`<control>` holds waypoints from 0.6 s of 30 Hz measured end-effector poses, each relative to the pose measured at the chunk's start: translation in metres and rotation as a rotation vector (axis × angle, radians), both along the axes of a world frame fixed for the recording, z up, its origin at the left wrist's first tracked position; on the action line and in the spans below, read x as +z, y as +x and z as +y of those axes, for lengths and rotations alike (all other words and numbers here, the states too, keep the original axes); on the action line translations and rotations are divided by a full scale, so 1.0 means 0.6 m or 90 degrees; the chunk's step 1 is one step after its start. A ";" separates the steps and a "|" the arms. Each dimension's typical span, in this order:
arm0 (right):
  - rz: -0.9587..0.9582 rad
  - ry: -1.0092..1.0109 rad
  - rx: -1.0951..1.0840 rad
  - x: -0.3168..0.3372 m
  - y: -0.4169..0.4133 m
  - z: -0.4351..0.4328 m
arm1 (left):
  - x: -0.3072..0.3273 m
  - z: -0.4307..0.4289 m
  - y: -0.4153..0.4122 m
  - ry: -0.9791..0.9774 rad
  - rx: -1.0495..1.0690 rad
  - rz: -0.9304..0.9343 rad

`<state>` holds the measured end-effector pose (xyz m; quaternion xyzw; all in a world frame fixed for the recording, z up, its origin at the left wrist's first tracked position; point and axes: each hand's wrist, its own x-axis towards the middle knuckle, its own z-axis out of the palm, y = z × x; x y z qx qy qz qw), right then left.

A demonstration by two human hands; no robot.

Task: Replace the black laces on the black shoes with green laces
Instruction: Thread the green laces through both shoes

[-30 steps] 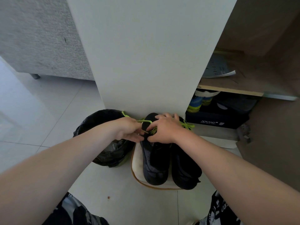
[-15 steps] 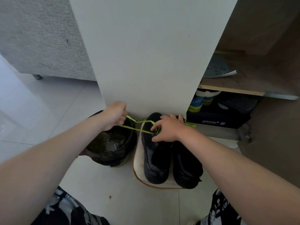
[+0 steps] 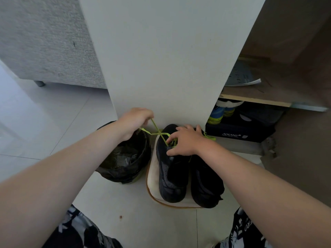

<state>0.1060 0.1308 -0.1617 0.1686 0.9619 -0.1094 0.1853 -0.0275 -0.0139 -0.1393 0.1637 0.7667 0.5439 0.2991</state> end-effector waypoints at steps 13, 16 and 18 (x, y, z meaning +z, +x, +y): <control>-0.008 0.038 0.017 0.006 -0.004 -0.010 | -0.002 0.021 0.039 -0.507 -0.451 0.494; -0.005 0.048 0.030 0.005 -0.004 -0.010 | 0.002 0.032 0.041 -0.571 -0.506 0.533; -0.003 0.048 0.029 0.004 -0.003 -0.008 | 0.000 0.033 0.041 -0.605 -0.515 0.522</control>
